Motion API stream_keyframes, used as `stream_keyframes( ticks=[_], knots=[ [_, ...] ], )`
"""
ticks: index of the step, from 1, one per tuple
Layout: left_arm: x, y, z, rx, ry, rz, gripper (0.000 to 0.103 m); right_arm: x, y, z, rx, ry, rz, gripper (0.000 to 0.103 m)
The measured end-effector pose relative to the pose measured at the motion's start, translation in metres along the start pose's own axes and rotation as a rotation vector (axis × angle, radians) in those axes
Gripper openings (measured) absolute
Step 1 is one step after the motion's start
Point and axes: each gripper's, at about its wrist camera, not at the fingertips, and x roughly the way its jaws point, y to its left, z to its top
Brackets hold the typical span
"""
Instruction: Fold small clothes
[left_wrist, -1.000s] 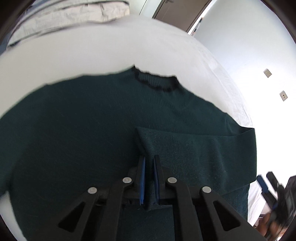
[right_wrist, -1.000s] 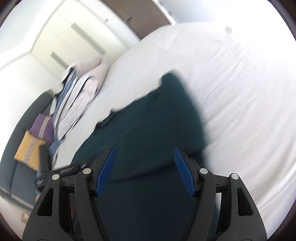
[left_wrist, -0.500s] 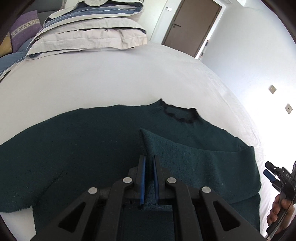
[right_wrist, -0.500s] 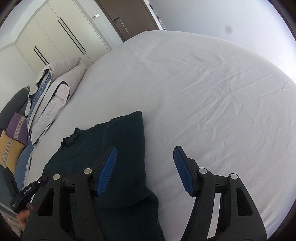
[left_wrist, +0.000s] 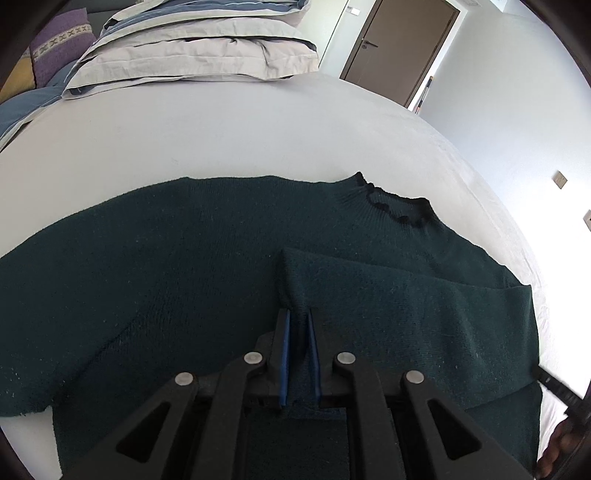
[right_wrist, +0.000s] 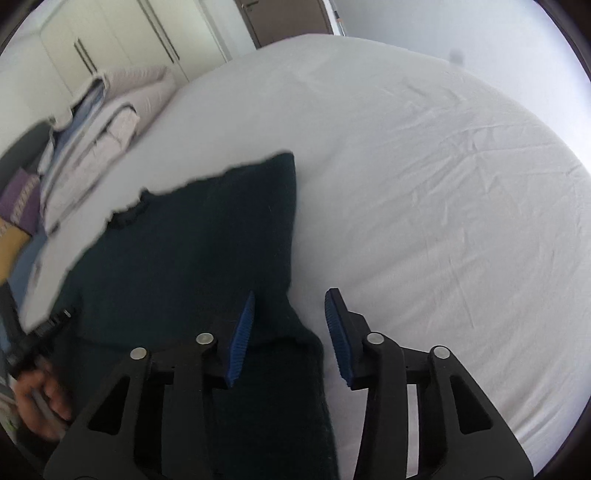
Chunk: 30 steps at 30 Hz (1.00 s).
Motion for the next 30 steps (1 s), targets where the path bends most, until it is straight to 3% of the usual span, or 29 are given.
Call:
stream_keyframes(
  ticks=[2, 5, 8, 12, 18, 19, 21, 30],
  knots=[
    [-0.002, 0.002, -0.002, 0.006, 0.001, -0.001, 0.013, -0.002, 0.003, -0.006, -0.057, -0.033, -0.024, 0.032],
    [-0.001, 0.004, -0.004, 0.0, 0.001, -0.008, 0.013, -0.013, 0.003, 0.003, -0.026, -0.028, -0.014, 0.032],
    [-0.001, 0.003, -0.006, 0.007, -0.008, -0.003, 0.013, -0.031, 0.002, 0.024, 0.023, -0.098, 0.028, 0.032],
    [-0.002, 0.002, -0.007, -0.001, -0.011, -0.004, 0.013, -0.025, 0.01, 0.064, 0.03, -0.123, 0.04, 0.034],
    [-0.004, 0.005, -0.01, -0.008, -0.012, -0.025, 0.011, 0.053, 0.01, 0.103, 0.098, 0.048, 0.027, 0.033],
    [-0.005, 0.005, -0.01, -0.01, -0.014, -0.027, 0.01, 0.056, 0.011, 0.106, 0.083, 0.031, 0.017, 0.032],
    [-0.007, 0.007, -0.012, -0.017, -0.019, -0.031, 0.009, 0.058, 0.014, 0.108, 0.047, 0.009, -0.01, 0.01],
    [-0.01, 0.008, -0.019, -0.055, -0.04, -0.022, 0.009, 0.065, 0.011, 0.106, 0.026, -0.041, -0.06, 0.006]
  ],
)
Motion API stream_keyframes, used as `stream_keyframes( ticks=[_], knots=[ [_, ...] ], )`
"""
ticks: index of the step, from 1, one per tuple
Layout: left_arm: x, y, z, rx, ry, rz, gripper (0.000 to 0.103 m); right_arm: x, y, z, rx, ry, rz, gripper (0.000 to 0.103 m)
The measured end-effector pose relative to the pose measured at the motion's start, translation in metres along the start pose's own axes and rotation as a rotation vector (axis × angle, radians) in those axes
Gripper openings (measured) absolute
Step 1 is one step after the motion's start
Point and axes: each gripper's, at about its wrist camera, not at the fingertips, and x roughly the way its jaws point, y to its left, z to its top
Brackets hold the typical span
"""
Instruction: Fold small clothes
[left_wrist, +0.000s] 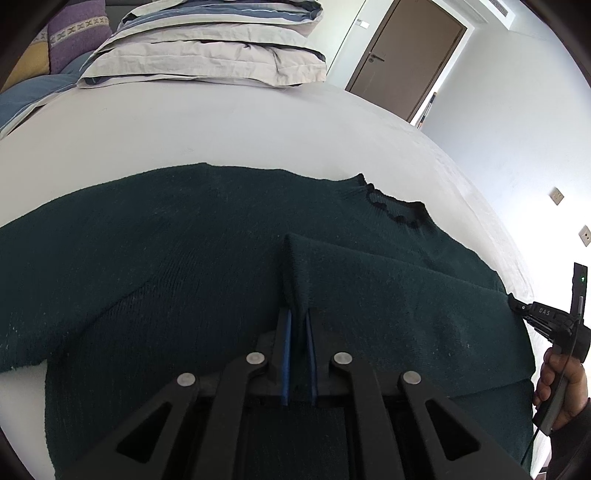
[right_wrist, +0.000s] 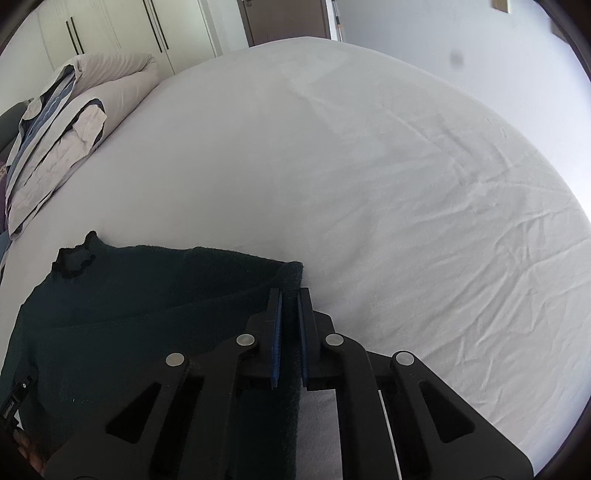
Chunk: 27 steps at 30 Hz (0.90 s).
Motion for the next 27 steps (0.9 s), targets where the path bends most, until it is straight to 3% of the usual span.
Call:
stream_keyframes(
  ticks=[7, 9, 11, 13, 14, 16, 18, 23, 27],
  knots=[
    [0.009, 0.004, 0.003, -0.01, 0.014, -0.007, 0.012, 0.015, -0.005, -0.001, -0.002, -0.035, -0.012, 0.005],
    [0.001, 0.004, 0.007, -0.001, 0.029, -0.025, 0.015, 0.004, -0.002, 0.003, -0.003, -0.035, -0.028, 0.016],
    [-0.02, 0.008, 0.007, 0.007, 0.017, -0.01, 0.042, -0.022, -0.001, 0.002, 0.056, -0.055, -0.034, 0.028],
    [-0.056, 0.025, 0.005, -0.029, -0.043, -0.011, 0.062, -0.056, 0.006, -0.005, 0.089, -0.126, 0.033, 0.041],
    [-0.075, 0.039, 0.003, -0.059, -0.074, -0.017, 0.066, -0.07, 0.011, -0.01, 0.078, -0.152, 0.046, 0.05],
    [-0.109, 0.077, -0.005, -0.153, -0.112, 0.005, 0.067, -0.094, 0.027, -0.022, 0.035, -0.177, 0.1, 0.052],
    [-0.14, 0.132, -0.018, -0.309, -0.136, 0.009, 0.067, -0.113, 0.044, -0.04, -0.006, -0.172, 0.169, 0.052],
    [-0.201, 0.269, -0.072, -0.774, -0.218, 0.023, 0.067, -0.138, 0.09, -0.086, -0.024, -0.125, 0.318, 0.052],
    [-0.22, 0.327, -0.1, -1.02, -0.274, -0.032, 0.067, -0.146, 0.12, -0.122, -0.043, -0.08, 0.367, 0.052]
  ],
)
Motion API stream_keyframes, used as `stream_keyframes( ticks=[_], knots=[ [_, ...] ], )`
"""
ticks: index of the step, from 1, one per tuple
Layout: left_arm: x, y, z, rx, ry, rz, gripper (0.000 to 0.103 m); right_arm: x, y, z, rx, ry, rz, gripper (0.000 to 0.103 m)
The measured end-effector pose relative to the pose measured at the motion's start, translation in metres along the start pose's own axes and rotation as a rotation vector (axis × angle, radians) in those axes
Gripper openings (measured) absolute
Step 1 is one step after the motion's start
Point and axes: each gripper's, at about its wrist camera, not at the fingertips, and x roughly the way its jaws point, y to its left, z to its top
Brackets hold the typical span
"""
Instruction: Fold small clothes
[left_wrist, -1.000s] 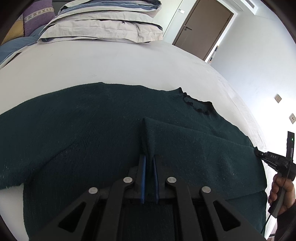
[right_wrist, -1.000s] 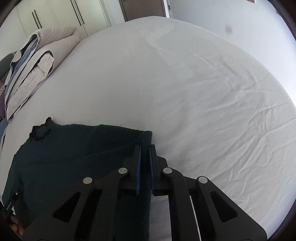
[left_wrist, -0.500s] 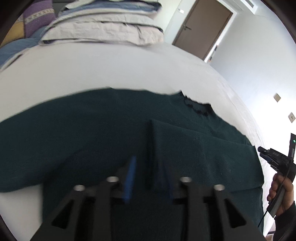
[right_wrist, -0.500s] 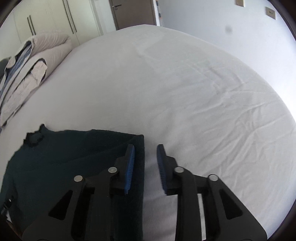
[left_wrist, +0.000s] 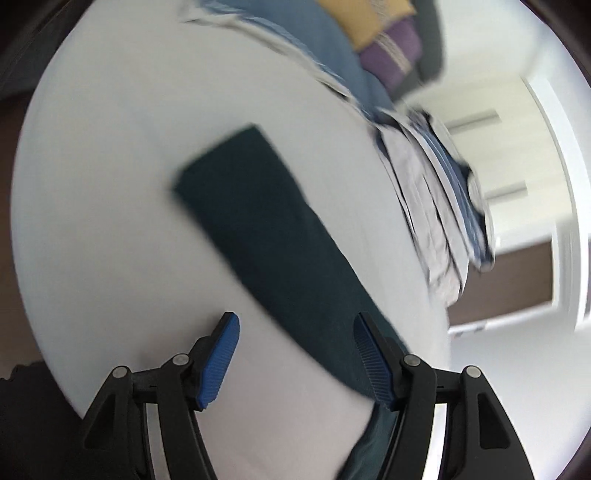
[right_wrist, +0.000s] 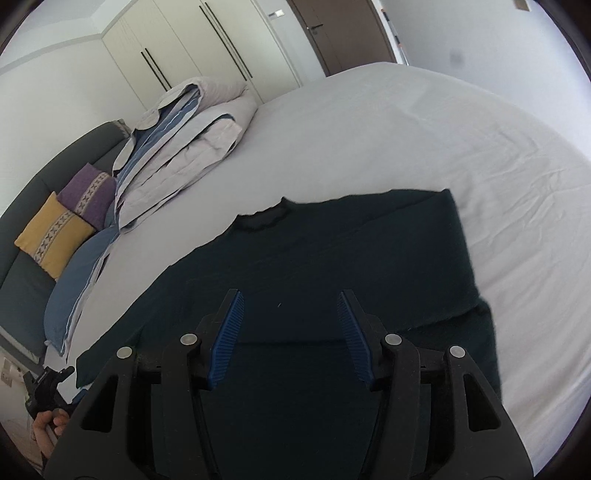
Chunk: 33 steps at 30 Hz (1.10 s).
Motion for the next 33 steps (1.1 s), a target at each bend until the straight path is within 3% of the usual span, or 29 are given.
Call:
stream_keyframes(
  ticks=[2, 6, 7, 9, 10, 11, 13, 17, 22, 26, 29, 33],
  knots=[
    [0.003, 0.013, 0.011, -0.08, 0.006, -0.034, 0.067, 0.002, 0.014, -0.01, -0.013, 0.015, 0.01, 0.052],
    [0.014, 0.017, 0.029, -0.119, -0.068, -0.016, 0.067, -0.007, 0.03, -0.023, -0.014, 0.015, 0.03, 0.052],
    [0.017, 0.016, 0.034, -0.123, -0.083, -0.009, 0.061, -0.011, 0.032, -0.024, -0.016, 0.009, 0.031, 0.052],
    [0.024, 0.018, 0.047, -0.131, -0.089, 0.027, 0.038, -0.02, 0.031, -0.023, -0.018, 0.0, 0.03, 0.052],
    [0.026, 0.018, 0.053, -0.122, -0.091, 0.038, 0.016, -0.023, 0.029, -0.021, -0.018, -0.005, 0.029, 0.052],
    [0.029, 0.015, 0.056, -0.103, -0.089, 0.062, 0.008, -0.027, 0.025, -0.019, -0.017, -0.011, 0.026, 0.052],
    [0.026, 0.007, 0.058, -0.066, -0.104, 0.077, 0.008, -0.033, 0.017, -0.017, -0.011, -0.017, 0.019, 0.052],
    [0.014, -0.058, 0.035, 0.194, -0.159, 0.082, 0.008, -0.038, -0.003, -0.016, 0.019, -0.022, 0.012, 0.052],
    [0.023, -0.17, -0.048, 0.612, -0.134, 0.03, 0.008, -0.034, -0.021, -0.021, 0.053, -0.02, 0.011, 0.051],
    [0.049, -0.24, -0.172, 0.985, -0.073, -0.026, 0.008, -0.036, -0.041, -0.027, 0.098, -0.025, 0.013, 0.051],
    [0.081, -0.253, -0.253, 1.141, 0.026, -0.047, 0.009, -0.036, -0.056, -0.031, 0.133, -0.023, 0.006, 0.051],
    [0.142, -0.237, -0.344, 1.309, 0.216, 0.024, 0.014, -0.03, -0.071, -0.038, 0.158, 0.016, -0.004, 0.051]
  ],
)
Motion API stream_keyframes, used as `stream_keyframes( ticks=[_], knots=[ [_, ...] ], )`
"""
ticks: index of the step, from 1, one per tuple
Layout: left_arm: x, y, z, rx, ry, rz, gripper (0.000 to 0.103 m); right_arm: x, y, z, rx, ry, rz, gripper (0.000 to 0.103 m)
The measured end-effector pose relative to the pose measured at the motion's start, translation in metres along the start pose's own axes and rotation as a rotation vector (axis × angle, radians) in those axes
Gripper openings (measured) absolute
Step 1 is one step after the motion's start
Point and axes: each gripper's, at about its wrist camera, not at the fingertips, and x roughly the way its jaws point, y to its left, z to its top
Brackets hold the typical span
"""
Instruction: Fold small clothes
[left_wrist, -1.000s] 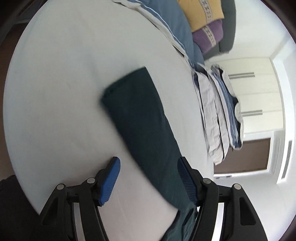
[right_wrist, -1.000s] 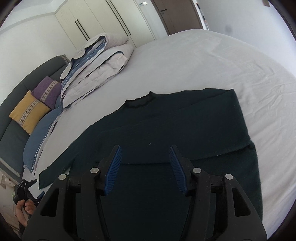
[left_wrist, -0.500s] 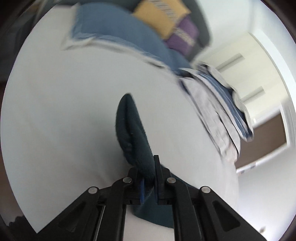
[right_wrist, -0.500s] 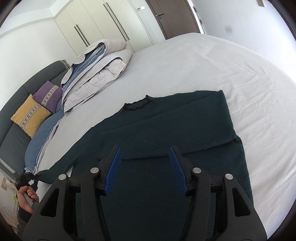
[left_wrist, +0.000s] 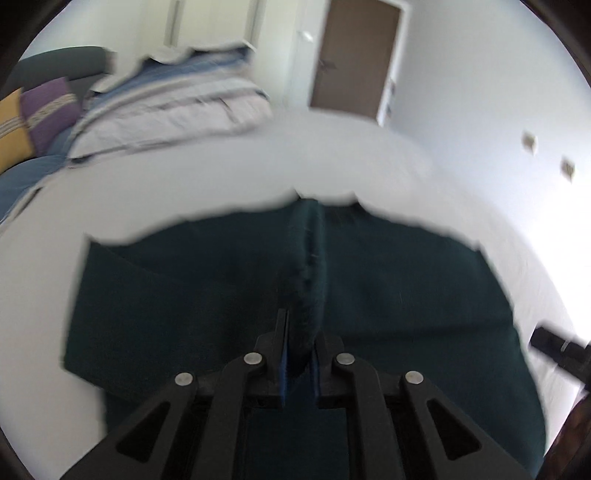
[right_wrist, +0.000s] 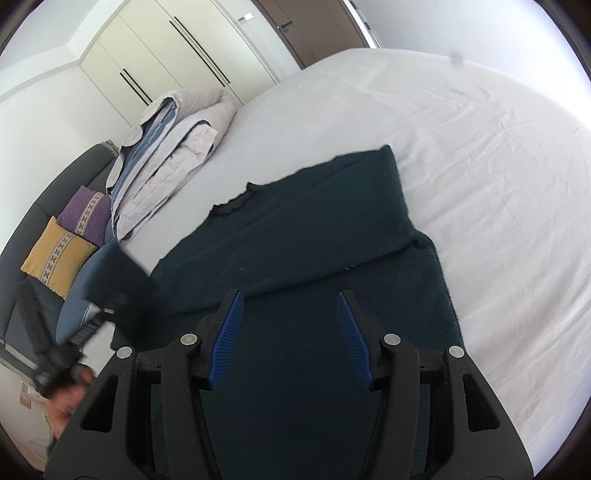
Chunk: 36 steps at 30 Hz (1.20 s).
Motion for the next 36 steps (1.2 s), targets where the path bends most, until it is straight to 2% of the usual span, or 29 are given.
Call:
stream_keyframes(
  ticks=[2, 3, 4, 5, 7, 8, 11, 13, 17, 20, 22, 23, 24, 25, 32, 36],
  knots=[
    [0.024, -0.017, -0.014, 0.053, 0.084, 0.021, 0.03, 0.007, -0.004, -0.002, 0.014, 0.032, -0.006, 0.052],
    [0.024, -0.019, -0.02, 0.067, 0.085, 0.036, 0.032, 0.011, -0.005, -0.003, 0.019, 0.046, -0.005, 0.052],
    [0.017, -0.02, -0.025, 0.073, 0.064, 0.042, 0.046, 0.017, -0.005, -0.004, 0.022, 0.062, 0.002, 0.052],
    [0.01, -0.02, -0.029, 0.072, 0.057, 0.04, 0.069, 0.021, -0.003, -0.005, 0.02, 0.068, 0.008, 0.053],
    [-0.015, -0.009, -0.037, 0.052, 0.005, 0.037, 0.083, 0.032, 0.005, -0.004, 0.014, 0.085, 0.028, 0.055],
    [-0.026, -0.002, -0.039, 0.04, -0.024, 0.031, 0.085, 0.04, 0.012, -0.003, 0.01, 0.098, 0.047, 0.055],
    [-0.049, 0.031, -0.042, -0.029, -0.043, 0.004, 0.085, 0.068, 0.042, 0.001, -0.015, 0.148, 0.094, 0.055],
    [-0.059, 0.061, -0.039, -0.09, -0.053, 0.004, 0.084, 0.09, 0.065, 0.0, -0.046, 0.19, 0.108, 0.062],
    [-0.077, 0.117, -0.039, -0.219, -0.069, 0.024, 0.078, 0.133, 0.106, -0.007, -0.106, 0.27, 0.08, 0.064],
    [-0.086, 0.15, -0.044, -0.292, -0.079, 0.053, 0.077, 0.162, 0.126, -0.017, -0.178, 0.31, -0.009, 0.064],
    [-0.09, 0.169, -0.047, -0.329, -0.081, 0.067, 0.073, 0.167, 0.14, -0.019, -0.246, 0.293, -0.05, 0.048],
    [-0.09, 0.176, -0.048, -0.347, -0.079, 0.071, 0.072, 0.168, 0.144, -0.02, -0.258, 0.301, -0.054, 0.026],
    [-0.089, 0.184, -0.049, -0.364, -0.075, 0.075, 0.072, 0.167, 0.146, -0.019, -0.259, 0.303, -0.048, 0.015],
    [-0.089, 0.19, -0.05, -0.377, -0.071, 0.076, 0.069, 0.164, 0.149, -0.017, -0.269, 0.295, -0.042, 0.009],
    [-0.087, 0.21, -0.039, -0.423, -0.084, 0.07, 0.068, 0.118, 0.177, 0.019, -0.421, 0.123, -0.05, 0.006],
    [-0.081, 0.209, -0.029, -0.411, -0.089, 0.077, 0.068, 0.121, 0.157, 0.051, -0.401, 0.105, -0.077, 0.006]
  ],
)
